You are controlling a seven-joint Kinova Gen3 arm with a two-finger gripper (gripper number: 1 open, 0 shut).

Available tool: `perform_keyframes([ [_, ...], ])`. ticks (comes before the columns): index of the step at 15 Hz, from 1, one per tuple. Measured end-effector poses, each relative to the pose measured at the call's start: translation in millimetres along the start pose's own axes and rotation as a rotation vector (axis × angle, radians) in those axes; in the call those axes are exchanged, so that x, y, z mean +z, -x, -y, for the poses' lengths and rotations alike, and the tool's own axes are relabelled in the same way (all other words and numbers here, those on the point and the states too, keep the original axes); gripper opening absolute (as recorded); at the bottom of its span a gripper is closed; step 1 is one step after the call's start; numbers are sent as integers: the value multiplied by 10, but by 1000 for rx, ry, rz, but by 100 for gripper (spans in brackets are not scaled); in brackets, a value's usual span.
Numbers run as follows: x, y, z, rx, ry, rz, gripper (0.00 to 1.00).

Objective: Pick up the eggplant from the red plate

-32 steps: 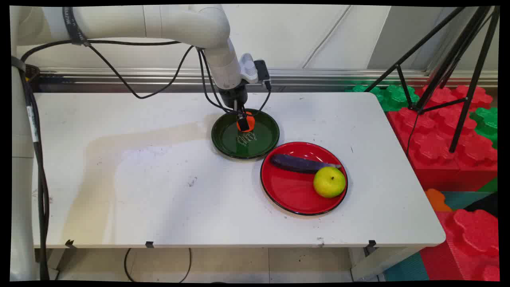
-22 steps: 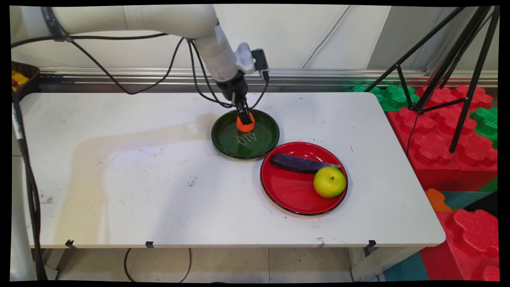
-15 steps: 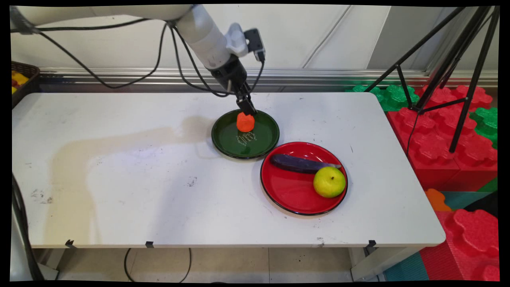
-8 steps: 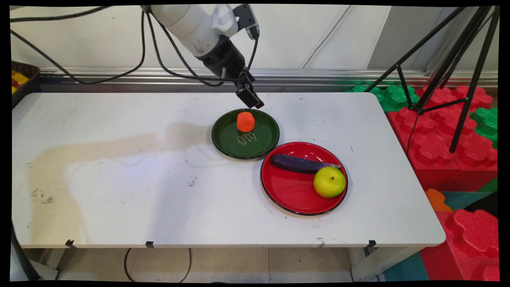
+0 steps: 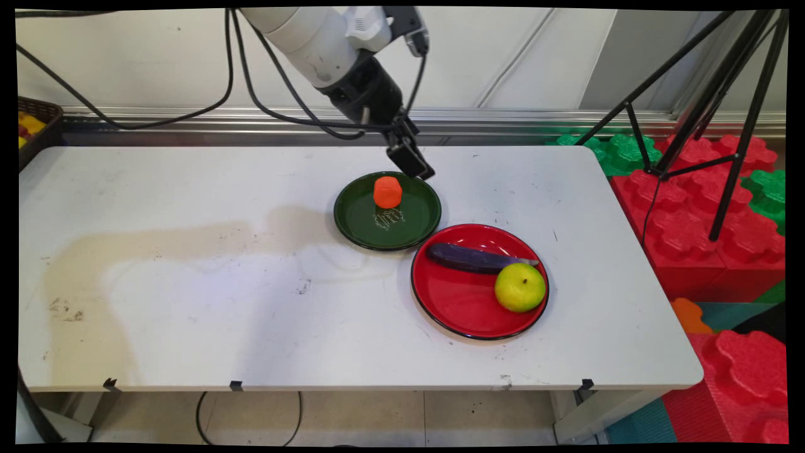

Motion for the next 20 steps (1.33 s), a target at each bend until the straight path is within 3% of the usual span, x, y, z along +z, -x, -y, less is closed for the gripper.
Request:
perform_keyframes([
  [7,331,-405,-464,30,-11,83,100],
  [14,757,-567,-710,70,-29,185,100],
  [20,1261,-659,-858,138,-2,265,100],
])
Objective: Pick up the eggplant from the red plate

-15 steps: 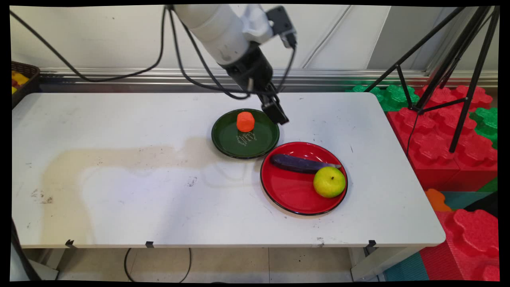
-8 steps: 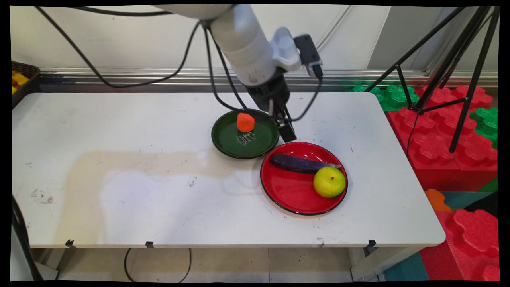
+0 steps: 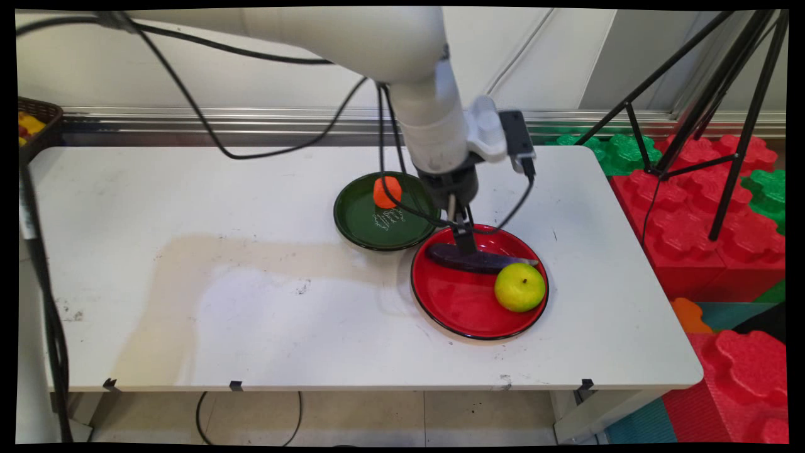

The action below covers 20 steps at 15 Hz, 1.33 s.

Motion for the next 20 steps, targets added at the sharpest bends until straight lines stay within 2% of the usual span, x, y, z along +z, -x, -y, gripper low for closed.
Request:
perform_keyframes([
  [8,583,-193,-44,64,36,61,100],
  [17,1047,-204,25,101,64,96,100],
  [18,1069,-212,28,104,64,96,0],
  [20,1097,-222,41,109,61,94,0],
])
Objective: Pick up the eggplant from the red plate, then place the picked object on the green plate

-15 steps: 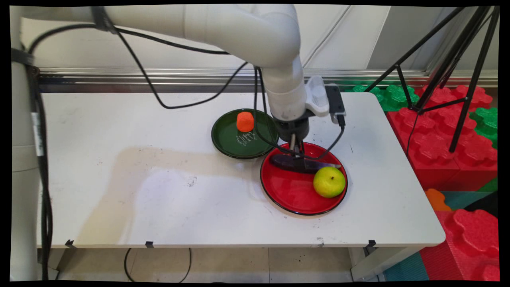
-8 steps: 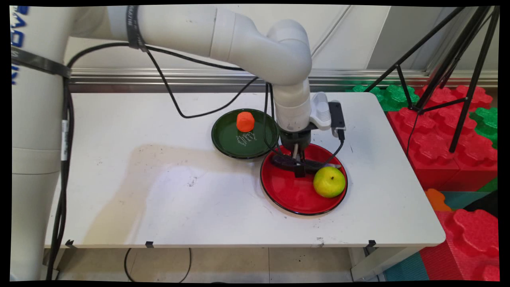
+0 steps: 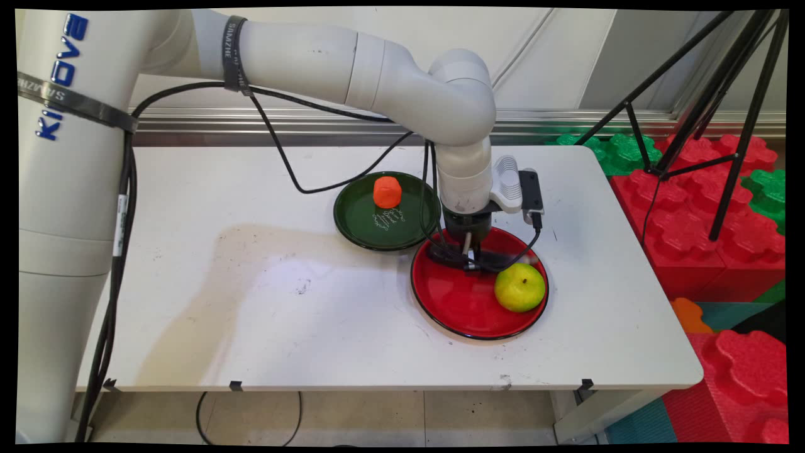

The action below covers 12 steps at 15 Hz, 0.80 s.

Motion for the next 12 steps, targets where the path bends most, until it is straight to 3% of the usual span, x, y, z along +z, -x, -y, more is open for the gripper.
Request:
perform_keyframes([
  [5,-102,-14,-7,16,-26,-8,0],
  [12,-536,131,-75,47,-66,-33,0],
])
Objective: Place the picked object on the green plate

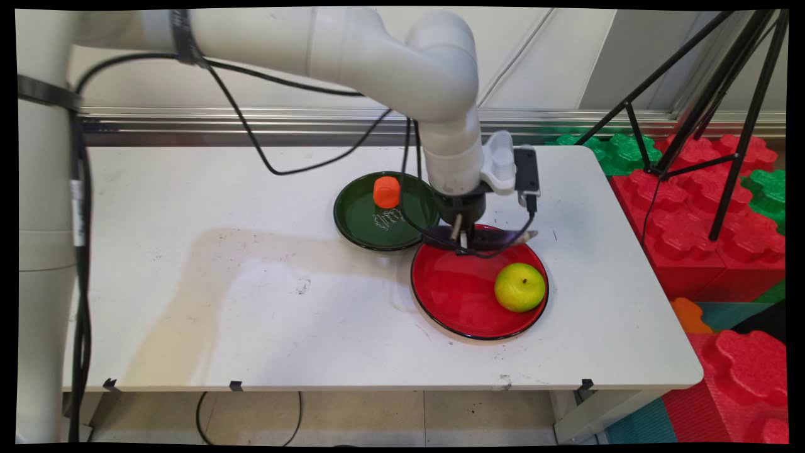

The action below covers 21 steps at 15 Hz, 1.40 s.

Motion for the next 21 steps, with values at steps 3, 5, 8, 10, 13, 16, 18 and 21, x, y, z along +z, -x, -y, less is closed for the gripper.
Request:
perform_keyframes([
  [3,-347,95,1,25,-28,-25,0],
  [5,-595,175,5,46,-45,-44,0],
  [8,-914,292,22,77,-68,-73,0],
  [10,-1135,407,36,107,-80,-92,0],
  [13,-1376,591,58,154,-89,-112,0],
  [16,-1588,820,81,208,-93,-126,0],
  [18,-1677,963,101,233,-95,-125,0],
  [21,-1739,1130,139,263,-94,-118,0],
])
